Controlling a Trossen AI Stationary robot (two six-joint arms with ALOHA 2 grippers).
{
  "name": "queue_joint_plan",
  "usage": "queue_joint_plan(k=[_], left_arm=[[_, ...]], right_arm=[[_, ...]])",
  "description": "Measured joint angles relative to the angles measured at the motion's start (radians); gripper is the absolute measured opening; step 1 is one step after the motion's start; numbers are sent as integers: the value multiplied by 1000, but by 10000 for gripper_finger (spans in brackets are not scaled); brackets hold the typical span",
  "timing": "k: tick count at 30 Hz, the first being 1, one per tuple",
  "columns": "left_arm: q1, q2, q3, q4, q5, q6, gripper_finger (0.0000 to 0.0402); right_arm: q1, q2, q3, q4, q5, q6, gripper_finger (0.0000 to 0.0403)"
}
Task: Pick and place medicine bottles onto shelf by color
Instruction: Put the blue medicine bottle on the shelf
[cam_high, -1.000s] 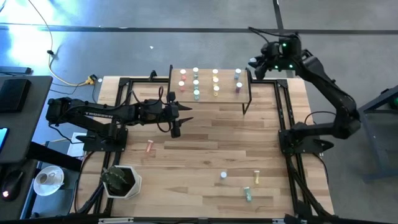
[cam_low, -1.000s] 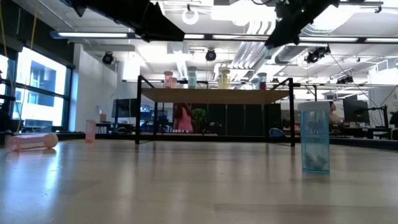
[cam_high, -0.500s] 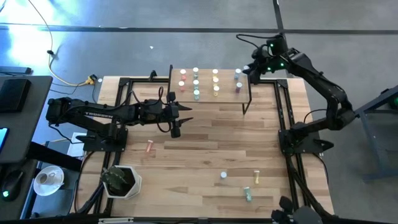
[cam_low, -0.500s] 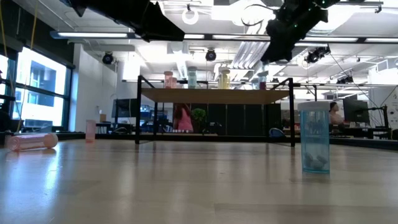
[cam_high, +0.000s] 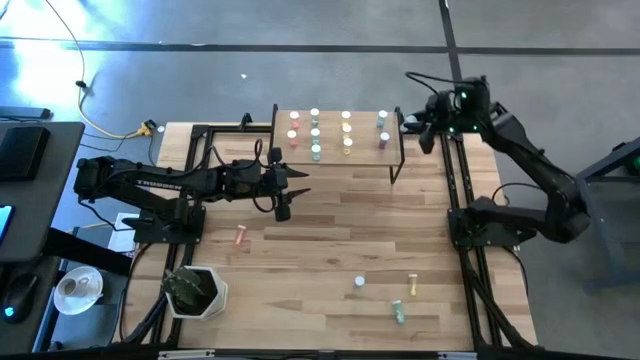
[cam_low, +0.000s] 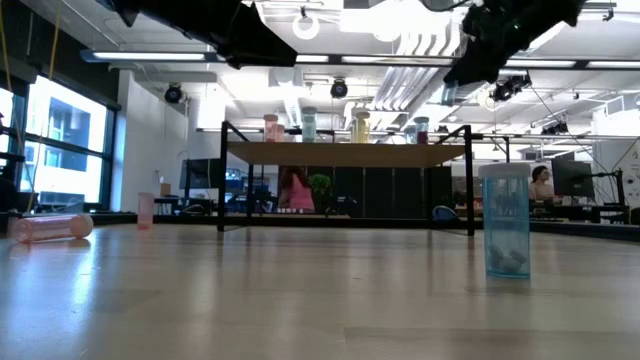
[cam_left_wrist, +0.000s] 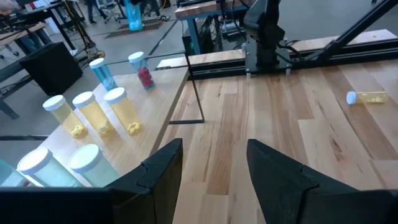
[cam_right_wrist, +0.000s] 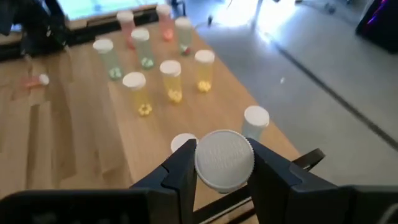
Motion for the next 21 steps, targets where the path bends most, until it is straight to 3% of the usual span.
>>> queue_joint_plan(k=[6, 15, 21], left_arm=[[0, 0, 0, 0, -3, 0, 170], [0, 0, 0, -1, -3, 0, 170], [0, 0, 0, -1, -3, 0, 170]], right_arm=[[0, -38, -145, 225, 0, 85, 108], [1, 127, -35, 232, 5, 110, 108], [1, 205, -23, 218, -50, 87, 108]])
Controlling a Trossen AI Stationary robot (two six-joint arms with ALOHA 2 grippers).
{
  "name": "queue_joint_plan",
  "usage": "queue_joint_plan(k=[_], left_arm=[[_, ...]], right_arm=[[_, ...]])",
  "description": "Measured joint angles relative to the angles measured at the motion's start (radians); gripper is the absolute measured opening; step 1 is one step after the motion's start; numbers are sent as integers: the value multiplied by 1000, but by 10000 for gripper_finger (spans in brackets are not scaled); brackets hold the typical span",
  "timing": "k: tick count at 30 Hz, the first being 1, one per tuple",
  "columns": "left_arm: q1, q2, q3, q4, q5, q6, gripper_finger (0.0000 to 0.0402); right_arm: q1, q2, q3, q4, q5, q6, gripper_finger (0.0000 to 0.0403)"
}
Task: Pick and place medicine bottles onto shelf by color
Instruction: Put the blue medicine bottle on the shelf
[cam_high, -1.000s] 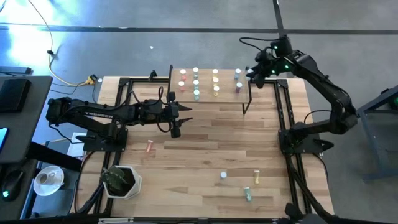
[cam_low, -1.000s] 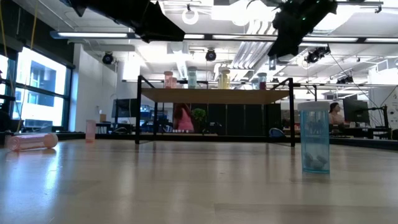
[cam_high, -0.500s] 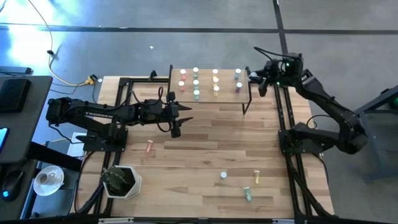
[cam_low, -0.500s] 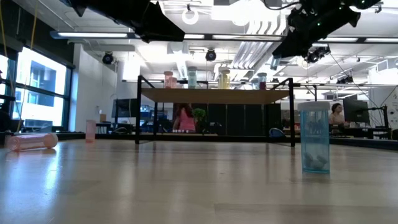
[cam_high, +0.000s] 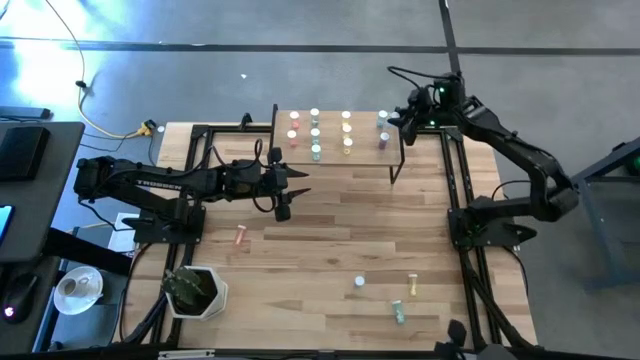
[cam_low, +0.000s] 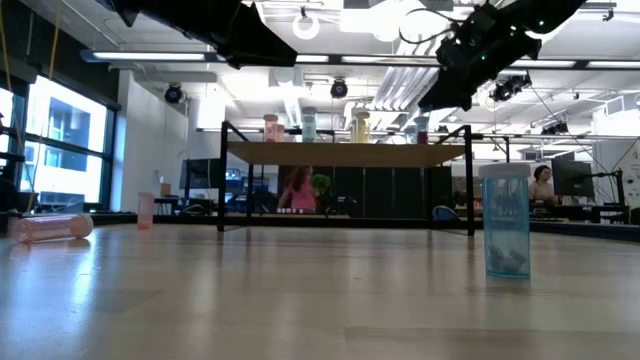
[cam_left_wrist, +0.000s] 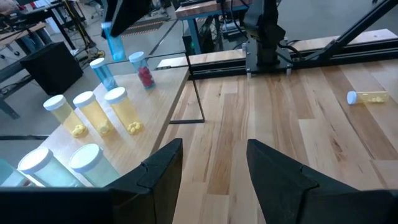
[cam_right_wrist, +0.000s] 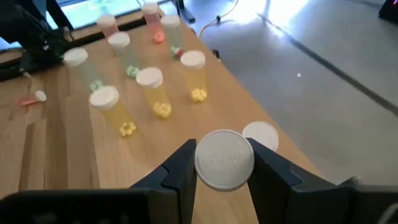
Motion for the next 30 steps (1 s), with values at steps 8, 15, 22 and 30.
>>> queue_joint_plan(k=[8, 15, 22, 30], left_arm=[[0, 0, 0, 0, 0, 0, 170], [0, 0, 0, 0, 0, 0, 170], [0, 0, 0, -1, 0, 0, 170], [0, 0, 0, -2, 1, 0, 170]], right_arm=[[0, 19, 0, 0, 0, -32, 108], [40, 19, 0, 0, 33, -7, 108], [80, 19, 0, 1, 119, 16, 108], [90, 50, 2, 0, 120, 43, 108]])
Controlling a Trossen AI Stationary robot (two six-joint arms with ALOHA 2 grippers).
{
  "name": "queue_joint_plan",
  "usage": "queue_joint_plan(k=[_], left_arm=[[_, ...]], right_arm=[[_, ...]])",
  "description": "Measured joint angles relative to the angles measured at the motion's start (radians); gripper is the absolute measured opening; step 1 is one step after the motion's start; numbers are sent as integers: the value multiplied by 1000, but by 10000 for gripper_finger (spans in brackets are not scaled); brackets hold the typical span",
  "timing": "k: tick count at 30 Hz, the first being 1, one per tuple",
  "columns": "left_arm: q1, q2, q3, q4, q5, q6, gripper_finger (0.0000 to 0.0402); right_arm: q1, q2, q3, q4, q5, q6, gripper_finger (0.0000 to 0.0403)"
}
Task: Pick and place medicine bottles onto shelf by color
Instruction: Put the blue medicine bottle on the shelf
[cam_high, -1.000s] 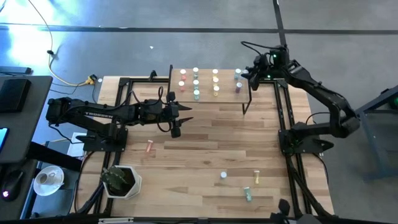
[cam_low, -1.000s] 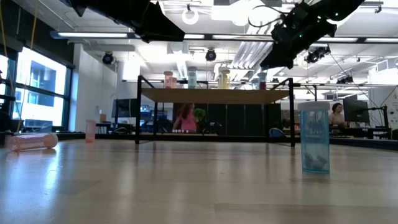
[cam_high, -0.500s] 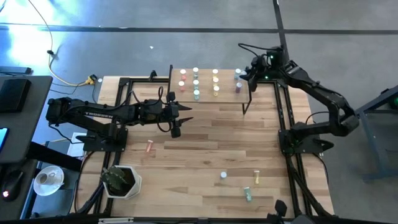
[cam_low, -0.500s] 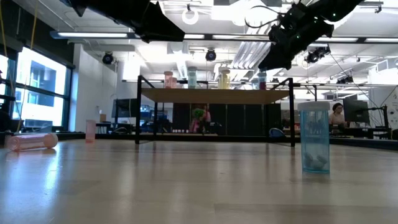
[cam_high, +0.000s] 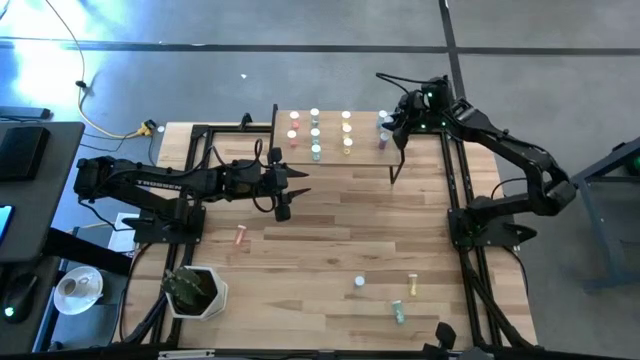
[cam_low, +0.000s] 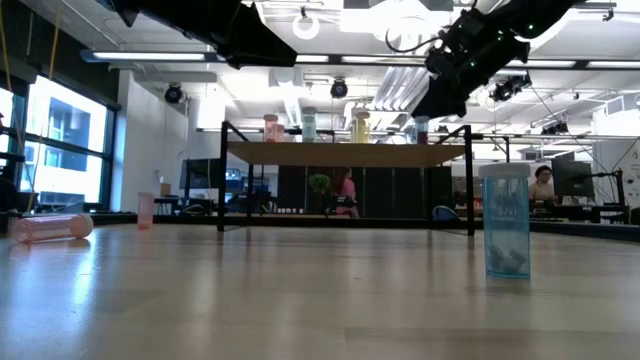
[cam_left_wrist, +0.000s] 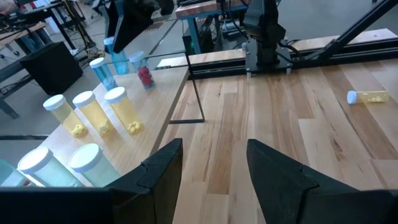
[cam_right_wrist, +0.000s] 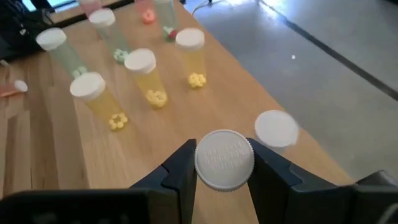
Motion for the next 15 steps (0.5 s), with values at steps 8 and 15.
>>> queue_joint_plan(k=[8, 15], left_arm=[[0, 0, 0, -11, 0, 0, 170], [0, 0, 0, -15, 0, 32, 170]], right_arm=[[4, 28, 0, -8, 5, 0, 108], [4, 28, 0, -19, 46, 0, 108]])
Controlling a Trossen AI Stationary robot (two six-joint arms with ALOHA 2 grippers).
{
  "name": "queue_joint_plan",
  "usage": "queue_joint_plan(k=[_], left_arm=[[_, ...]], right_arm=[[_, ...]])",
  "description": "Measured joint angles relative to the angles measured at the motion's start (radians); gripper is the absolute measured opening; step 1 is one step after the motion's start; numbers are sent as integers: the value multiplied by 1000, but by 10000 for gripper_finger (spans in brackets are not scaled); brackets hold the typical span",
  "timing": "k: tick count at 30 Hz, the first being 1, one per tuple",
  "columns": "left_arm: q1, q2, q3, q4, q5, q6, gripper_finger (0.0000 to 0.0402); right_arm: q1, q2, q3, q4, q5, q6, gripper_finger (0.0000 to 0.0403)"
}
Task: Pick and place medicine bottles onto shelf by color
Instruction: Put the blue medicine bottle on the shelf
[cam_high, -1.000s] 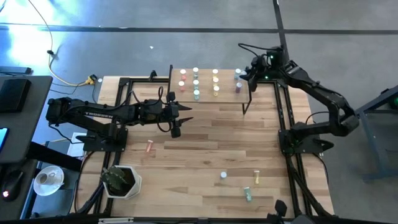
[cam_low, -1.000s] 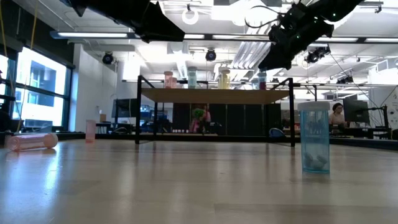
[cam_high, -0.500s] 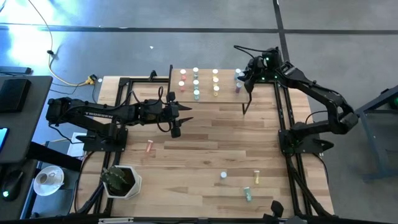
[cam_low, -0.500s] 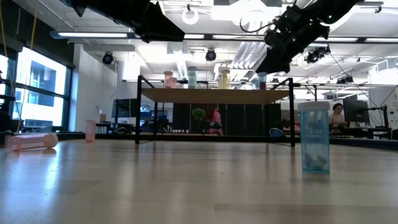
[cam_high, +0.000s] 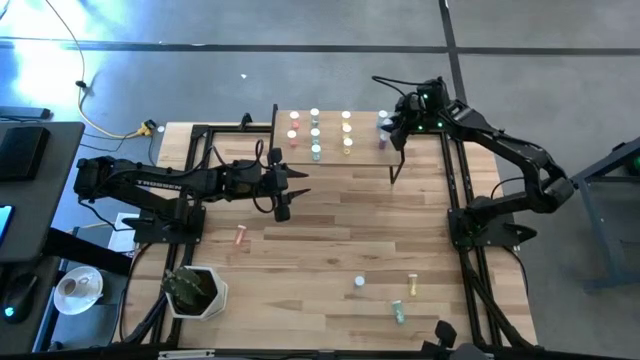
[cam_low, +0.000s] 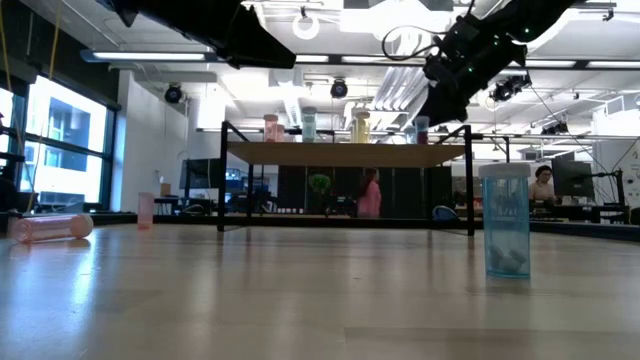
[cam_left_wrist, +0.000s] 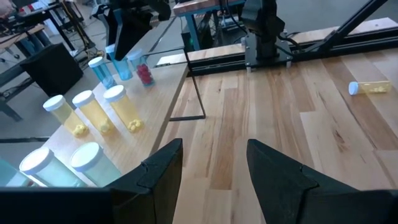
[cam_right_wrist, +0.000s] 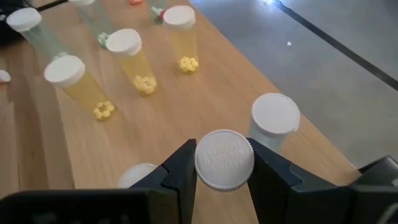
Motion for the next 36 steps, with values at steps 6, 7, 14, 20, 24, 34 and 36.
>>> queue_joint_plan(k=[6, 7, 14, 20, 24, 34, 36], left_arm=[[0, 0, 0, 0, 0, 2, 170], [0, 0, 0, 0, 0, 2, 170], [0, 0, 0, 0, 0, 2, 170], [0, 0, 0, 0, 0, 2, 170], [0, 0, 0, 0, 0, 2, 170], [0, 0, 0, 1, 0, 2, 170], [0, 0, 0, 1, 0, 2, 170]], right_arm=[[0, 0, 0, -14, -1, -15, 108], [0, 0, 0, -16, -1, -16, 108], [24, 0, 0, -27, 2, -25, 108], [31, 0, 0, -26, 18, -27, 108], [30, 0, 0, -26, 18, -27, 108], [30, 0, 0, -26, 19, -54, 108], [30, 0, 0, -26, 18, -55, 108]])
